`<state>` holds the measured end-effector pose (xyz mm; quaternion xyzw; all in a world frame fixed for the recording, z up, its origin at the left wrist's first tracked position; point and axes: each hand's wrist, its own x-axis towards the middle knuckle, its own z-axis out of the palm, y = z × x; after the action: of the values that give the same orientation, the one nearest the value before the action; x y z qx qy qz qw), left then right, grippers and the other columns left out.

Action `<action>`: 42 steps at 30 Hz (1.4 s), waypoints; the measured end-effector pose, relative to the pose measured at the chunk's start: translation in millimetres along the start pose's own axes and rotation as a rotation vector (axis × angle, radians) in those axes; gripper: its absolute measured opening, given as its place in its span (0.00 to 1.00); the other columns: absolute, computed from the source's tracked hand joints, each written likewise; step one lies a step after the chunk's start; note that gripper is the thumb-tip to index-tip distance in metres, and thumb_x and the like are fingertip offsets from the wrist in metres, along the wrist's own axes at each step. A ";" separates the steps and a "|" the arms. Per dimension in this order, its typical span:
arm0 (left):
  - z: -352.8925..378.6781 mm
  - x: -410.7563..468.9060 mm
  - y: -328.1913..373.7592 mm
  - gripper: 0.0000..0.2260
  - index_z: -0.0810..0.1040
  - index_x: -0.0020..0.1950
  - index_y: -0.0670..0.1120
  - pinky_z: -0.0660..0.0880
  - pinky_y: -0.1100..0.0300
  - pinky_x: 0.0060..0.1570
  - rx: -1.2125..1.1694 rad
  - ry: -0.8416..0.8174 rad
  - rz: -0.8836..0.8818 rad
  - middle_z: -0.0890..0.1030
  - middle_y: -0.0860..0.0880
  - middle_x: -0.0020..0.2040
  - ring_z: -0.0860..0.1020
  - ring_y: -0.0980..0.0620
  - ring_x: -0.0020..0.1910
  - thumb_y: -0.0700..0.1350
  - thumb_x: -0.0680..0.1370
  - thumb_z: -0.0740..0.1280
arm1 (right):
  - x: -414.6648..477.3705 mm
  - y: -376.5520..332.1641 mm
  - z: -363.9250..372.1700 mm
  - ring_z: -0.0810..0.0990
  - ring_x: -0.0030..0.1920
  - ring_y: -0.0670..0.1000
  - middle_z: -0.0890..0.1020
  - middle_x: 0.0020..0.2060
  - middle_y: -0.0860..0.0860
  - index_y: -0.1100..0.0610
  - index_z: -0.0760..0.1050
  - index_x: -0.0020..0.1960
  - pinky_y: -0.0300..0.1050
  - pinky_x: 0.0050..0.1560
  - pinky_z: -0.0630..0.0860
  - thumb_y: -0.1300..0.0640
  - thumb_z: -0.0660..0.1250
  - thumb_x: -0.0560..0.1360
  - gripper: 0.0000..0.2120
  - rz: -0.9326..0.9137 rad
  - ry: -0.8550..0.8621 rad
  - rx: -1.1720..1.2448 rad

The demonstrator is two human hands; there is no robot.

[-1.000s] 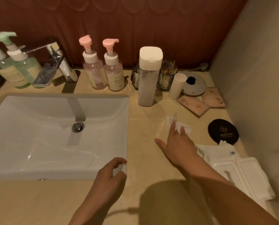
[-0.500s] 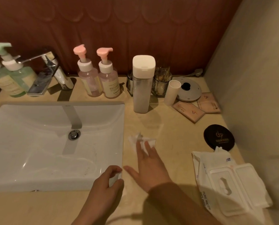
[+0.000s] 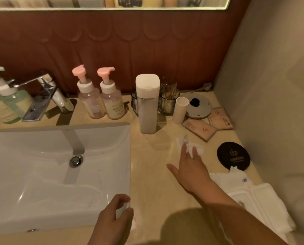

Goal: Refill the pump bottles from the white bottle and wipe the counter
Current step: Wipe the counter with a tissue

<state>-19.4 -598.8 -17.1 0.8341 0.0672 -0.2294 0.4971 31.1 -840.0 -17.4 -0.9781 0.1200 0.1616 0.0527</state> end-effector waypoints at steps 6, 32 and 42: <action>3.3 1.8 1.0 0.08 0.79 0.43 0.61 0.67 0.58 0.51 -0.015 0.001 -0.021 0.81 0.53 0.50 0.75 0.57 0.57 0.45 0.73 0.68 | 30.3 -20.8 -3.9 0.43 0.76 0.59 0.50 0.76 0.57 0.62 0.35 0.76 0.53 0.75 0.46 0.33 0.44 0.77 0.42 -0.085 0.012 0.065; 2.1 4.5 -7.5 0.09 0.79 0.48 0.55 0.67 0.58 0.53 0.000 -0.014 0.026 0.80 0.57 0.49 0.75 0.55 0.58 0.40 0.76 0.67 | -10.7 4.1 9.5 0.41 0.75 0.64 0.47 0.76 0.59 0.64 0.34 0.75 0.57 0.73 0.46 0.32 0.43 0.76 0.44 0.198 -0.069 0.132; 1.1 0.1 -4.2 0.09 0.79 0.47 0.54 0.66 0.59 0.52 -0.008 -0.021 0.042 0.80 0.55 0.51 0.76 0.54 0.58 0.39 0.76 0.66 | -5.1 -43.0 9.7 0.41 0.76 0.56 0.49 0.77 0.54 0.56 0.36 0.77 0.53 0.75 0.41 0.32 0.43 0.76 0.40 -0.124 0.060 0.192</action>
<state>-21.2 -597.7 -21.0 0.8308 0.0455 -0.2274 0.5059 34.4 -796.0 -22.0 -0.9784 0.0759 0.1166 0.1527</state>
